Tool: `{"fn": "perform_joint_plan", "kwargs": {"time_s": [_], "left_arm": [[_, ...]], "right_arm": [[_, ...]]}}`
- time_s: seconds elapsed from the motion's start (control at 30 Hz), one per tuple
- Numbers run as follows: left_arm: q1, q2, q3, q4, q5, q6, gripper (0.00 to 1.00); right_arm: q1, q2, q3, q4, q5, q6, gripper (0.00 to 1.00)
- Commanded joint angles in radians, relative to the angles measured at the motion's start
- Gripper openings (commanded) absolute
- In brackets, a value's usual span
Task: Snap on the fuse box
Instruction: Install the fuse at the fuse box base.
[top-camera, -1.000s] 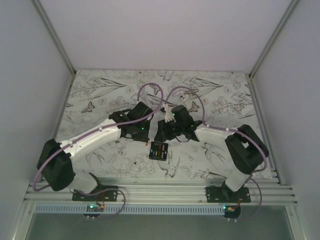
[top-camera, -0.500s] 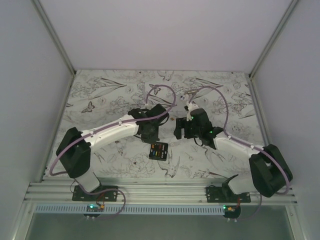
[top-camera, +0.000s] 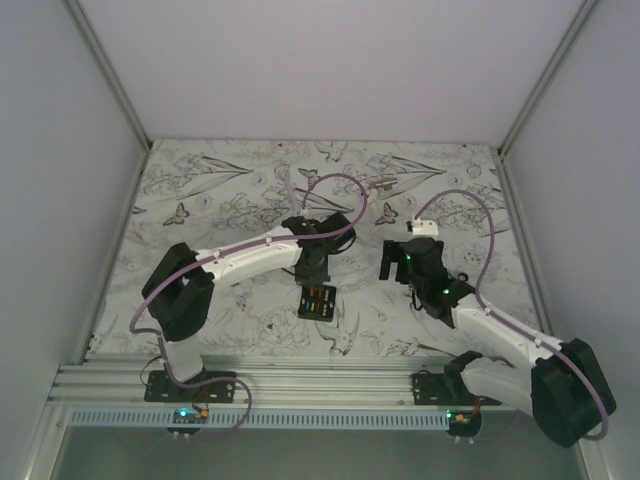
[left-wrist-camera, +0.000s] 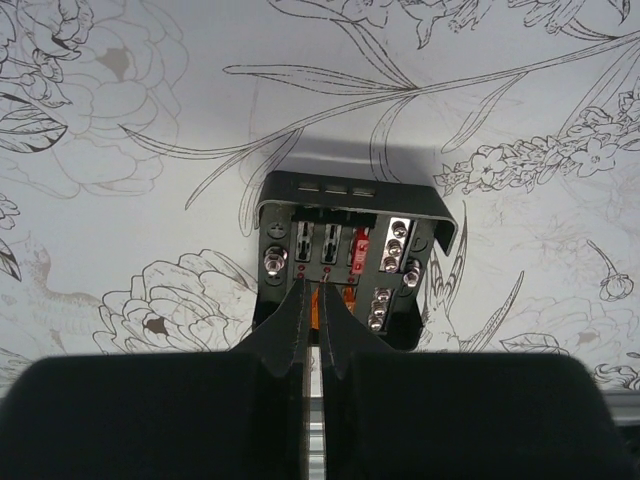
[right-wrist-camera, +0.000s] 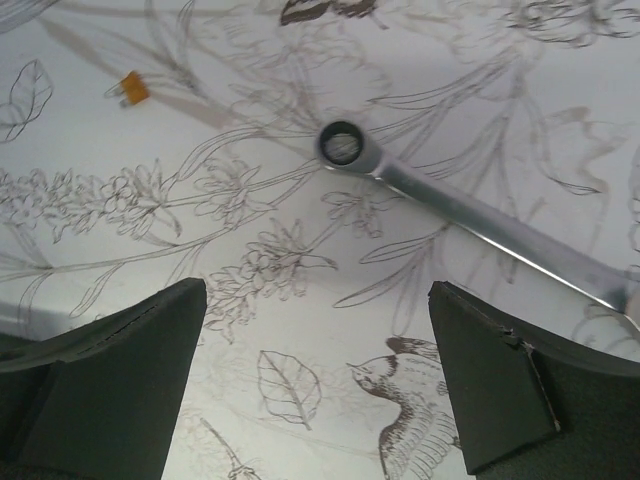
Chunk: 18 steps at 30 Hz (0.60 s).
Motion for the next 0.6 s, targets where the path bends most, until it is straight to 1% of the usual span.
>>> {"fn": "perform_joint_plan", "kwargs": {"time_s": [0.0,0.1,0.57], "left_arm": [[-0.020,0.044,0.044,-0.065,-0.051,-0.021,0.00],[-0.027,0.072,0.062,-0.077,-0.069,-0.018,0.00],[-0.035,0.136,0.105,-0.104,-0.096,0.002,0.00]], "right_arm": [[-0.013,-0.083,-0.031,0.045,0.138,0.029,1.00],[-0.016,-0.107,-0.045,0.049,0.144,0.031,1.00],[-0.018,-0.088,-0.039,0.049,0.129,0.025,1.00]]}}
